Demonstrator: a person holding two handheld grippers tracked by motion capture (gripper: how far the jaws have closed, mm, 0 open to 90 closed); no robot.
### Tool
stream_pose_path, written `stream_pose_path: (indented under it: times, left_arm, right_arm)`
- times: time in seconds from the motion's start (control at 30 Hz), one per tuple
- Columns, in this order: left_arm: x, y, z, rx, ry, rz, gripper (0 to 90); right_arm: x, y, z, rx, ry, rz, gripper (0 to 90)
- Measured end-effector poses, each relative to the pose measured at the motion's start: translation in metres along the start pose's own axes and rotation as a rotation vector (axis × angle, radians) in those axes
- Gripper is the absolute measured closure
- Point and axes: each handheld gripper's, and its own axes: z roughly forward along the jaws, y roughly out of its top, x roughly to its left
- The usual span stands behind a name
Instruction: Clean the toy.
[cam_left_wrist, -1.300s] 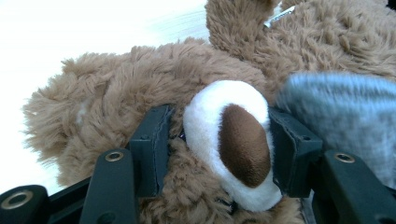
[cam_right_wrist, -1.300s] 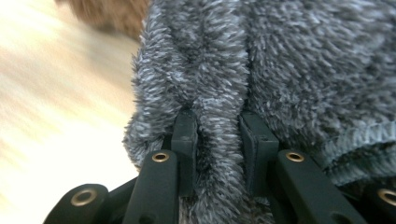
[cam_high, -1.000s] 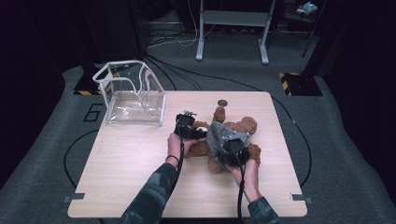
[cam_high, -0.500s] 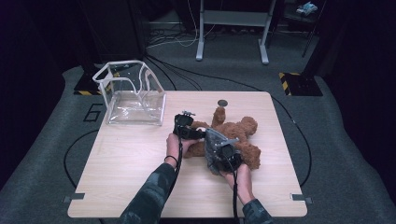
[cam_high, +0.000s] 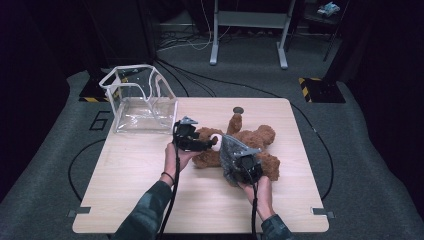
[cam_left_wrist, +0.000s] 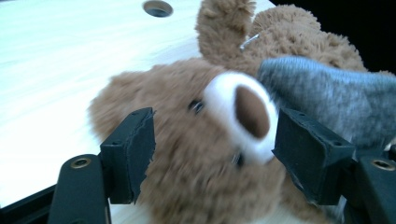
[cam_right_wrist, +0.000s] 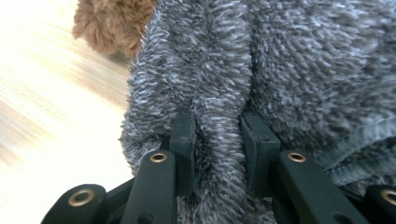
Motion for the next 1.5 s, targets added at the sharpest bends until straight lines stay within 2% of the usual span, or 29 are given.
stream_pose_path:
  times: [0.03, 0.13, 0.17, 0.2, 0.27, 0.3, 0.37, 0.53, 0.57, 0.6, 0.7, 0.77, 0.83, 0.87, 0.93, 0.97, 1.03, 1.1, 1.27, 1.37, 1.5]
  left_arm:
    - [0.004, -0.006, -0.004, -0.002, 0.006, 0.006, 28.5]
    - [0.012, -0.026, -0.006, 0.013, 0.012, -0.026, 28.3]
    - [0.015, -0.035, -0.005, 0.028, 0.005, -0.03, 28.2]
    - [0.015, -0.035, -0.005, 0.028, 0.005, -0.03, 28.2]
    - [0.019, -0.055, 0.002, 0.062, -0.005, -0.062, 27.6]
    - [0.018, -0.059, 0.005, 0.064, 0.002, -0.067, 27.2]
    - [0.016, -0.066, 0.01, 0.074, -0.006, -0.06, 27.0]
    - [0.01, -0.07, 0.022, 0.095, 0.022, -0.007, 29.9]
    - [0.01, -0.07, 0.022, 0.095, 0.022, -0.007, 33.4]
    - [0.008, -0.071, 0.025, 0.092, 0.019, 0.012, 38.9]
    - [0.007, -0.071, 0.026, 0.079, 0.019, 0.033, 58.5]
    - [0.007, -0.071, 0.027, 0.071, 0.015, 0.022, 69.4]
    - [0.008, -0.071, 0.028, 0.08, 0.015, 0.033, 75.2]
    - [0.008, -0.072, 0.028, 0.085, 0.001, 0.019, 77.0]
    - [0.01, -0.072, 0.029, 0.087, -0.002, 0.024, 79.2]
    - [0.009, -0.073, 0.03, 0.084, -0.009, 0.006, 80.4]
    - [0.01, -0.073, 0.031, 0.083, -0.011, -0.008, 82.1]
    - [0.01, -0.074, 0.03, 0.089, -0.018, -0.013, 82.9]
    - [0.01, -0.075, 0.029, 0.09, -0.015, -0.034, 83.4]
    - [0.013, -0.076, 0.029, 0.085, -0.027, -0.064, 83.4]
    - [0.014, -0.077, 0.029, 0.079, -0.032, -0.077, 83.4]
  right_arm:
    - [0.0, 0.0, -0.001, -0.002, -0.005, -0.01, 69.1]
    - [0.004, 0.003, -0.005, -0.015, -0.009, -0.021, 69.1]
    - [0.005, 0.004, -0.006, -0.026, -0.011, -0.028, 69.0]
    - [0.005, 0.004, -0.006, -0.026, -0.011, -0.028, 69.0]
    - [0.011, 0.01, -0.009, -0.041, -0.017, -0.042, 69.1]
    - [0.012, 0.011, -0.009, -0.044, -0.021, -0.051, 69.1]
    - [0.016, 0.015, -0.011, -0.053, -0.033, -0.057, 69.1]
    - [0.026, 0.024, -0.016, -0.073, -0.051, -0.085, 69.0]
    - [0.028, 0.026, -0.017, -0.077, -0.056, -0.089, 69.0]
    - [0.03, 0.03, -0.017, -0.084, -0.066, -0.102, 69.0]
    - [0.036, 0.039, -0.019, -0.099, -0.081, -0.141, 69.0]
    - [0.039, 0.046, -0.023, -0.108, -0.086, -0.158, 69.0]
    - [0.041, 0.053, -0.028, -0.125, -0.09, -0.173, 69.0]
    - [0.041, 0.056, -0.031, -0.134, -0.089, -0.169, 69.0]
    - [0.042, 0.06, -0.034, -0.143, -0.089, -0.18, 69.0]
    - [0.042, 0.062, -0.033, -0.141, -0.088, -0.177, 69.0]
    - [0.044, 0.062, -0.026, -0.123, -0.082, -0.176, 69.0]
    - [0.046, 0.06, -0.008, -0.088, -0.06, -0.171, 69.0]
    - [0.052, 0.045, 0.026, -0.037, -0.054, -0.171, 69.2]
    - [0.053, 0.038, 0.033, -0.027, -0.04, -0.148, 69.2]
    - [0.054, 0.032, 0.04, 0.001, -0.025, -0.157, 69.1]
